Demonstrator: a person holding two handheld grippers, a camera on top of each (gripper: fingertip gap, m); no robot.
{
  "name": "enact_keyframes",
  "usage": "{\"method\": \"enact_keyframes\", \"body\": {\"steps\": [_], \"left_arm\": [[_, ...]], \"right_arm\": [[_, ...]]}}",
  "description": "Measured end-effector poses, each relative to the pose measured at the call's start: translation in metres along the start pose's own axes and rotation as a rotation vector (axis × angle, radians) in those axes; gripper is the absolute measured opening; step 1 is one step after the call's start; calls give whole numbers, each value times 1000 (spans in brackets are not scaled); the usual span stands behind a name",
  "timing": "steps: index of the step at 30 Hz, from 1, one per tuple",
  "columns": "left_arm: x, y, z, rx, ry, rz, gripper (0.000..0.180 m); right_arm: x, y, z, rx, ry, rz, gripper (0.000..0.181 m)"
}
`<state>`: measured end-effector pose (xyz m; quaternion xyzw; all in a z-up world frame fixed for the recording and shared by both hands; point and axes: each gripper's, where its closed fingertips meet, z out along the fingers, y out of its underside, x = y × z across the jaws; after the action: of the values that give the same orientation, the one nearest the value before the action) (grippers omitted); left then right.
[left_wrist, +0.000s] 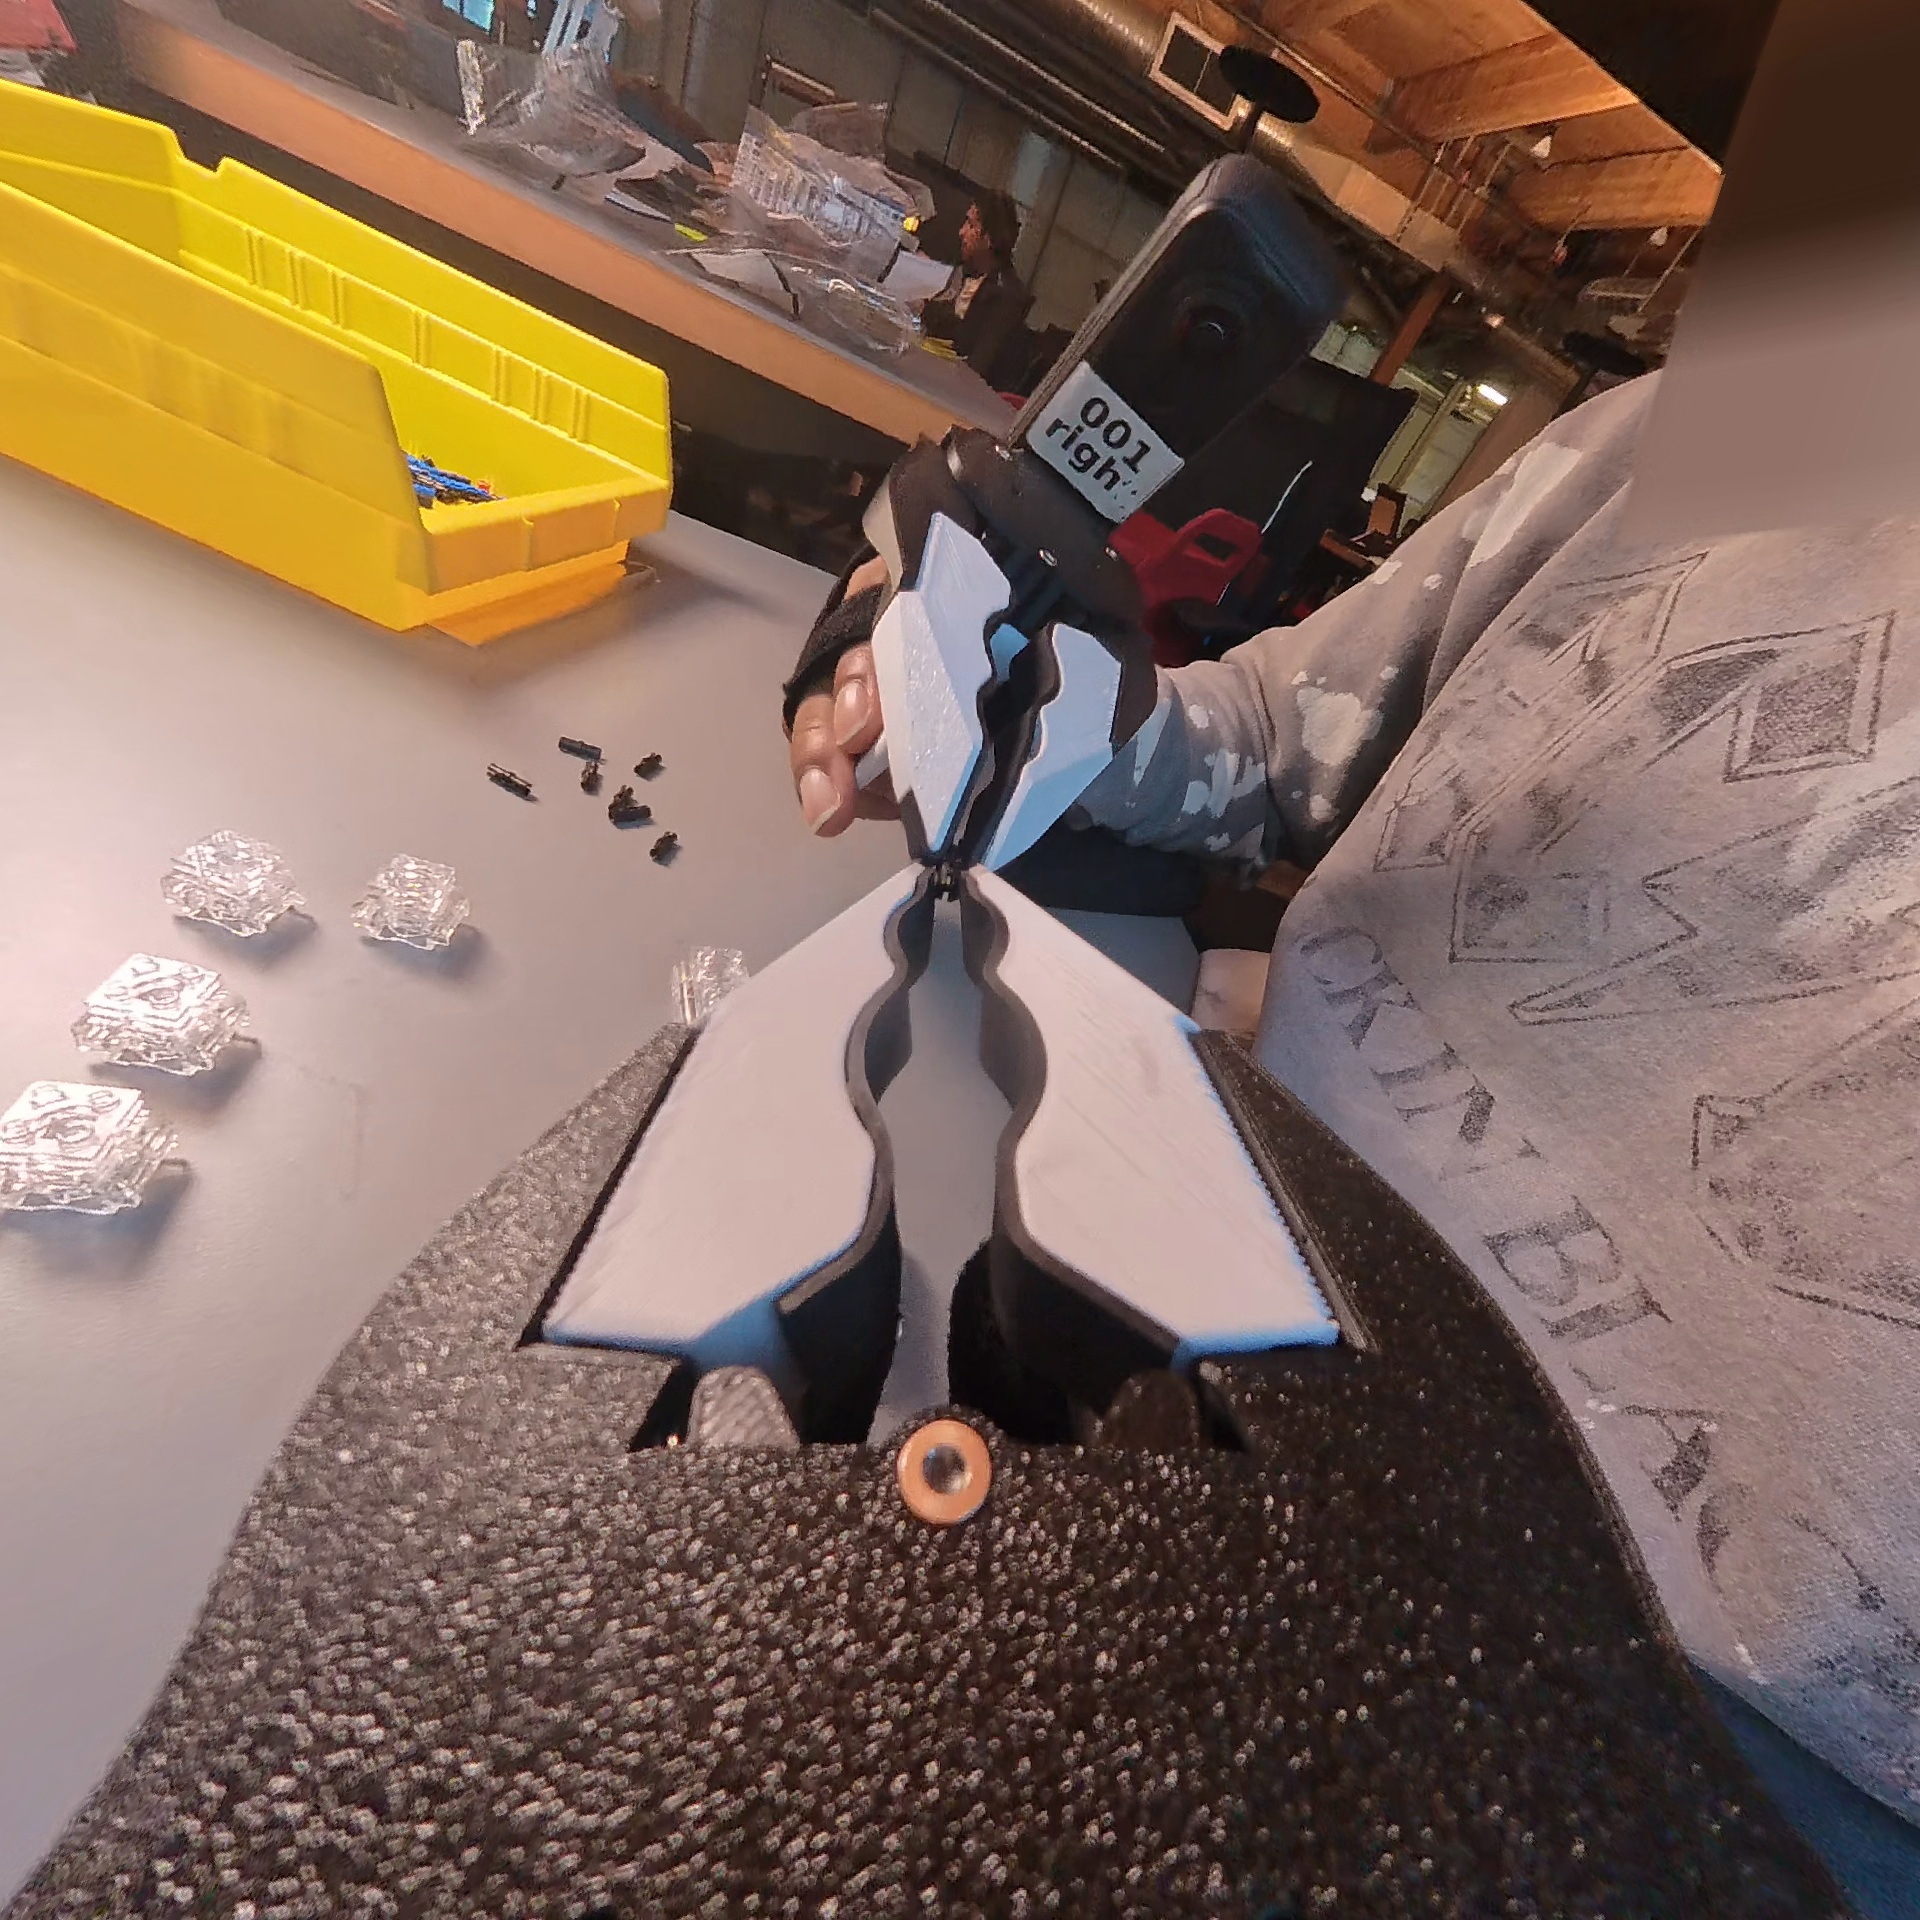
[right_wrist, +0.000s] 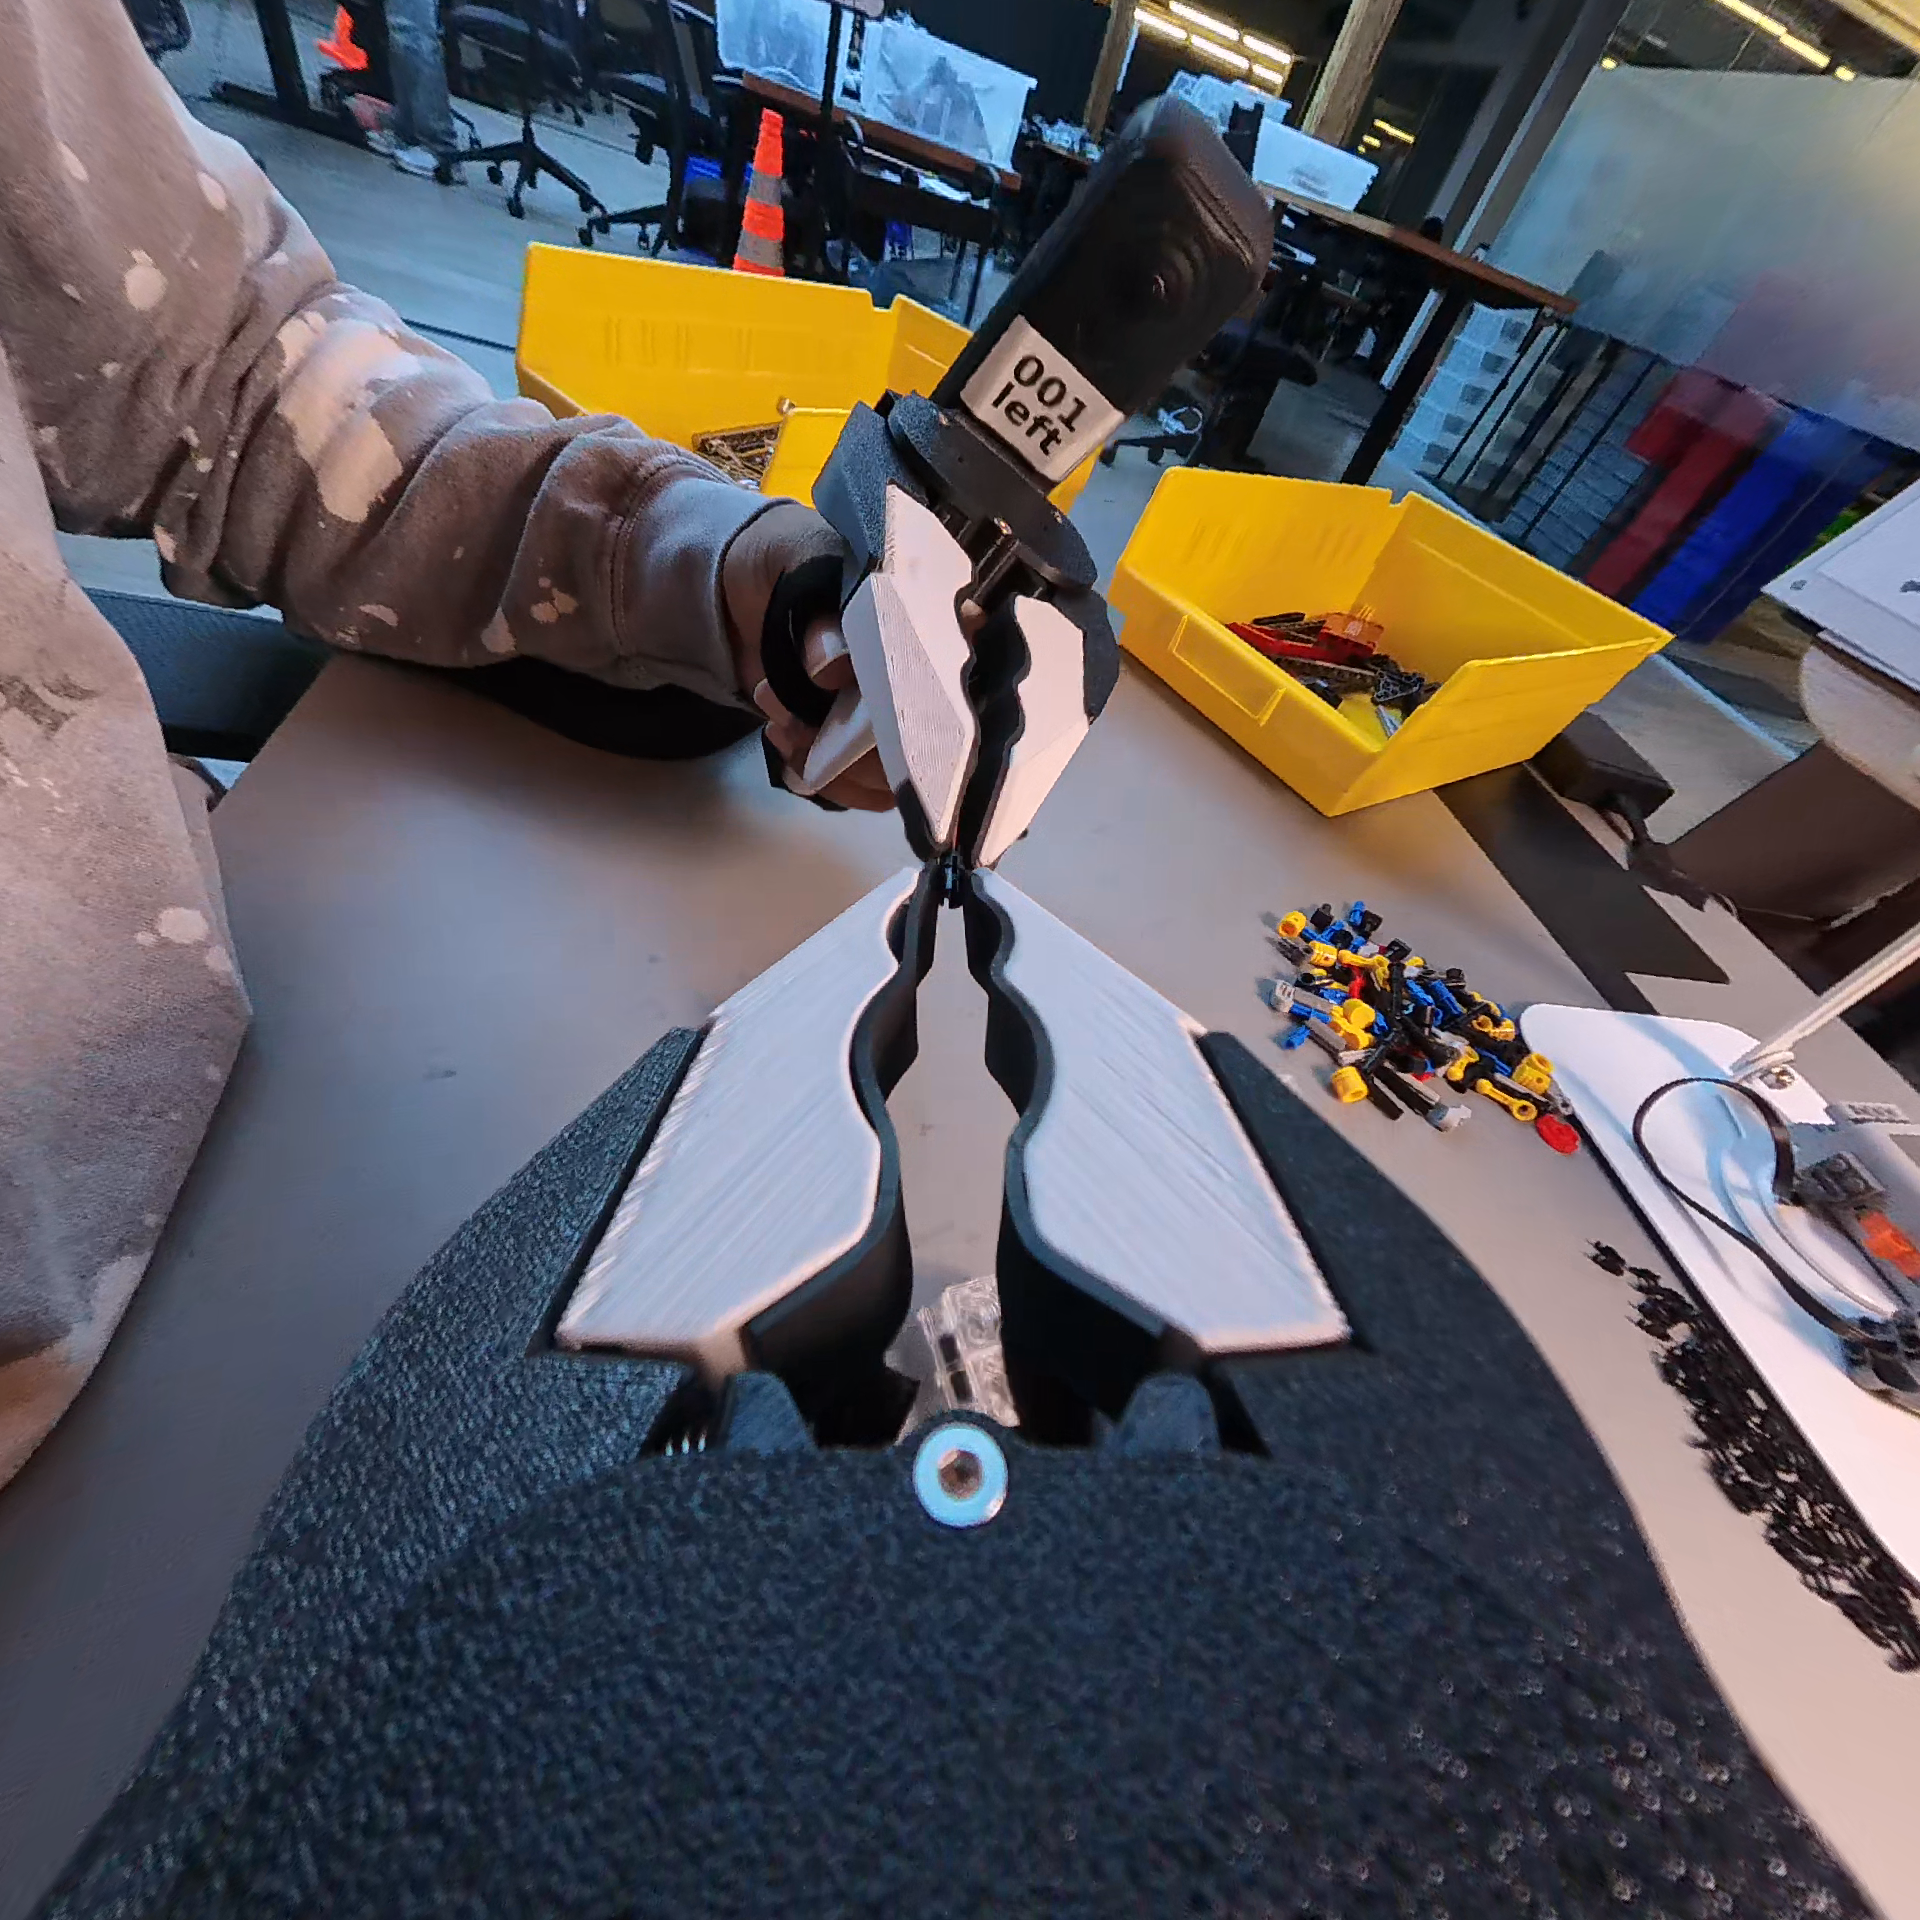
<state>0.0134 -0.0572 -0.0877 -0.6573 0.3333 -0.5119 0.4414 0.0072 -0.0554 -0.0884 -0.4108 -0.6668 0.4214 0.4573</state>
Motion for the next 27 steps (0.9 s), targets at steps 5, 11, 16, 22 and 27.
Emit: {"method": "enact_keyframes", "body": {"steps": [5, 11, 16, 22, 27], "left_arm": [[-15, 23, 1, -159, -121, 84, 15], [-36, 74, -10, -516, -271, 192, 36], [-33, 93, -14, -616, -260, 185, 36], [-27, 87, -14, -596, -249, 202, 37], [-24, 88, -17, -607, -235, 207, 37]], "right_arm": [[7, 16, -2, -57, -12, 47, 4], [18, 40, -6, -138, 19, 64, 4], [20, 54, -2, -208, 41, 46, 4], [24, 59, -3, -215, 49, 73, 4], [23, 63, -3, -224, 36, 79, 4]]}}
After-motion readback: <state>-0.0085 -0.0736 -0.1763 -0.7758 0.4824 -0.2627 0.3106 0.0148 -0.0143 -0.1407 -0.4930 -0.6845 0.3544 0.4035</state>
